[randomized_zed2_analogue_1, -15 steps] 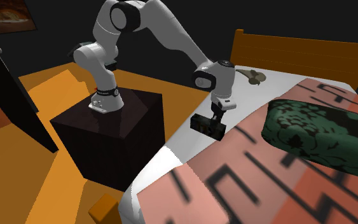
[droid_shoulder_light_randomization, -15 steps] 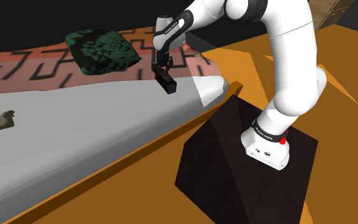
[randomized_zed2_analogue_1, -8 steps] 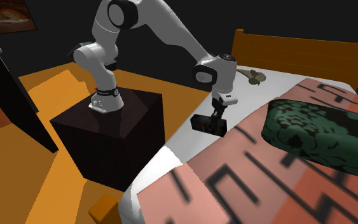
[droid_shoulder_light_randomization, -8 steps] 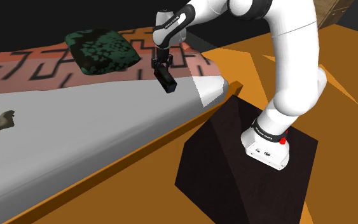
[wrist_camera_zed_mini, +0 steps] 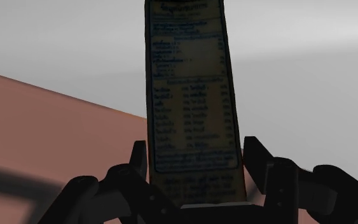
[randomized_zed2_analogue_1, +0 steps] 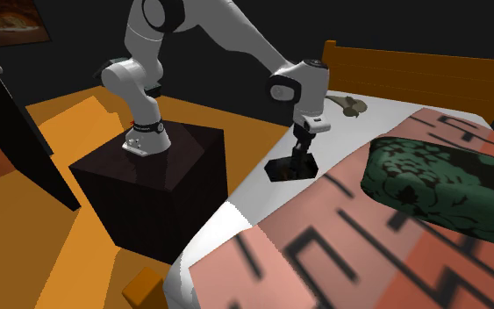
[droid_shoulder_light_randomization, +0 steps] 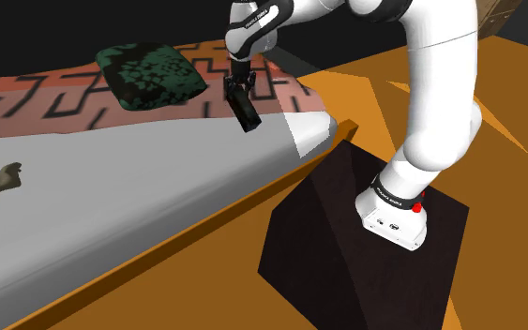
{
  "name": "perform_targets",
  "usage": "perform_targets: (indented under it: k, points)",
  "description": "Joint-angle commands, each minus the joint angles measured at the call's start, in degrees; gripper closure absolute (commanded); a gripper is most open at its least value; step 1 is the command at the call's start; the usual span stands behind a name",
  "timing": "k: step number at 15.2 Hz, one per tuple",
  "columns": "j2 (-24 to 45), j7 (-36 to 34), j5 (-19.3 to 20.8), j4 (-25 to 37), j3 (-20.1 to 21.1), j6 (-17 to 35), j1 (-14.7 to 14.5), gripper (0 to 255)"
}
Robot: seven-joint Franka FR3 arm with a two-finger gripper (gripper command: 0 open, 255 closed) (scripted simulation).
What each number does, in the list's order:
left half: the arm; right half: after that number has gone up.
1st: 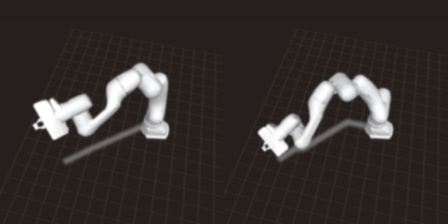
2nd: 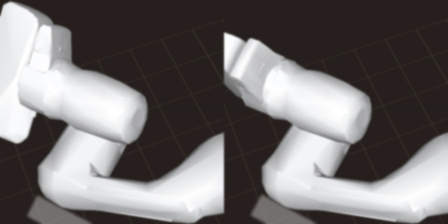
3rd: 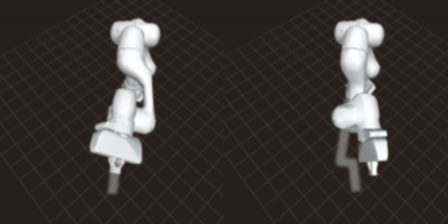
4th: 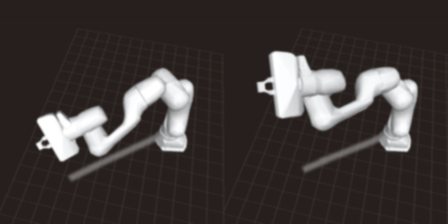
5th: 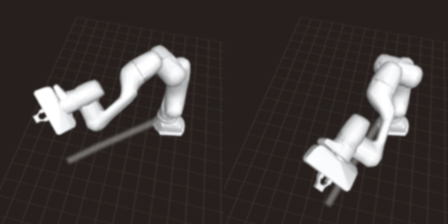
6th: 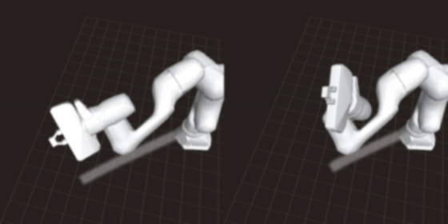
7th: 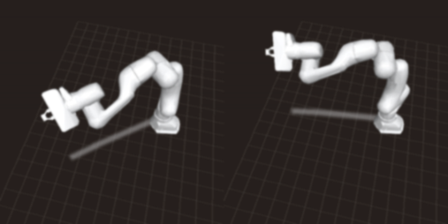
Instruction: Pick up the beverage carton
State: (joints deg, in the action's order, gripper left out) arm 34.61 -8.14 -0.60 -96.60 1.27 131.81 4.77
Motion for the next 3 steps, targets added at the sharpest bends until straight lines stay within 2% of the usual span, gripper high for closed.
perform_targets:
  k: [1,3]
  points:
    - [-0.9,-0.1,0.0,0.4,0.0,-1.2,0.0,255]
    - [-1.0,-0.1,0.0,0.4,0.0,-1.3,0.0,255]
